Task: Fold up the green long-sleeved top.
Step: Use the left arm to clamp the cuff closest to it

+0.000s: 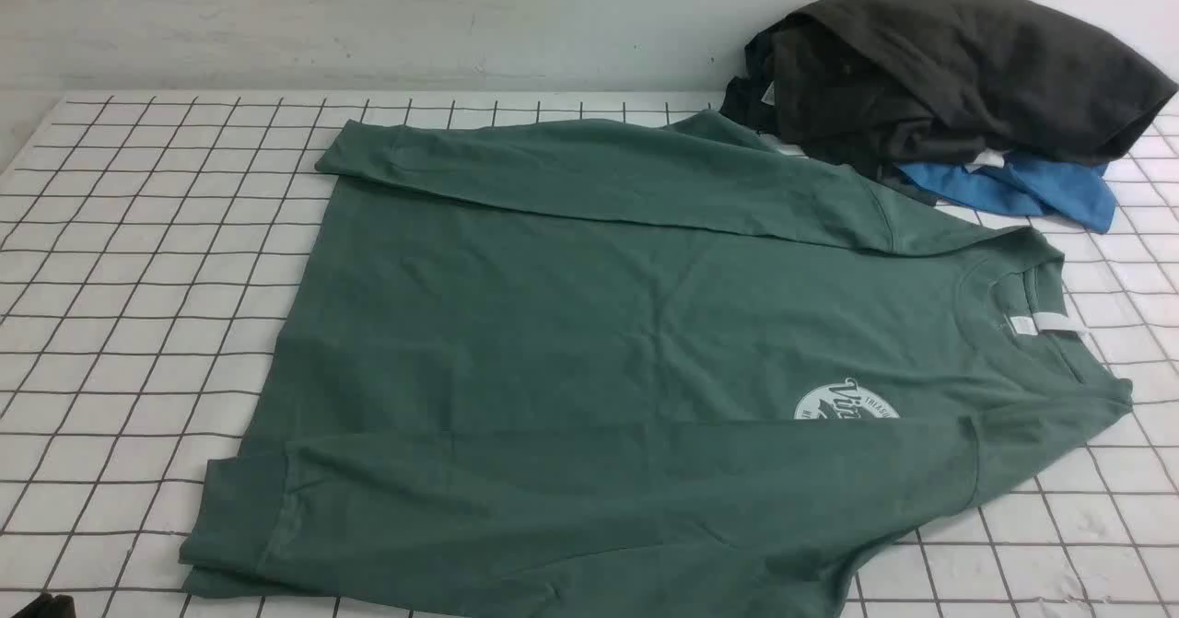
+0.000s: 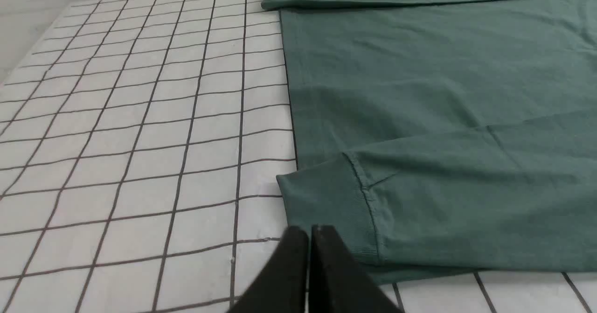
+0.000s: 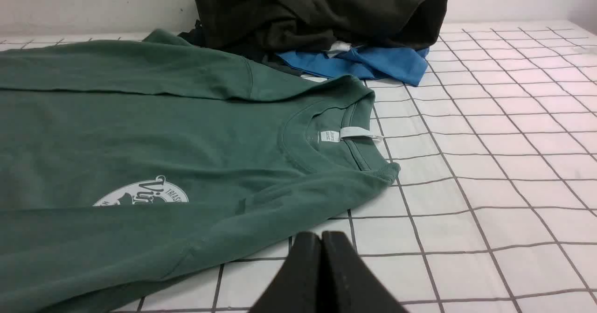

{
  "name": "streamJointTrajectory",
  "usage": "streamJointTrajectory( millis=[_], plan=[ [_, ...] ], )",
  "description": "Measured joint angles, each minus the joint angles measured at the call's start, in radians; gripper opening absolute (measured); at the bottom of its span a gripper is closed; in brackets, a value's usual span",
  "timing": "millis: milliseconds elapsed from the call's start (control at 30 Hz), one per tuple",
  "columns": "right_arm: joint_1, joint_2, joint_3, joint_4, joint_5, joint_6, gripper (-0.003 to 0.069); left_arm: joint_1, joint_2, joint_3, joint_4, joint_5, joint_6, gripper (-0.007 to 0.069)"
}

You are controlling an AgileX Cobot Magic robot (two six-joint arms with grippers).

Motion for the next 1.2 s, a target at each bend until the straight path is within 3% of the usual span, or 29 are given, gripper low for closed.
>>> streamJointTrajectory(
  millis=[900,1100,1200],
  plan=[
    [0.000,0.000,0.000,-0.003,0.000,0.000,-0.0011,0.000,0.000,0.000,0.045,-0.005,0.042,-0.0007],
    [0.000,0.000,0.003,-0.012,-0.099,0.000,-0.0011,0.000,0.000,0.004,0.042,-0.141,0.043,-0.0007],
    [0.000,0.000,0.003,-0.015,-0.271,0.007,-0.0011,0.000,0.000,0.004,0.030,-0.342,0.038,-0.0007]
  ],
)
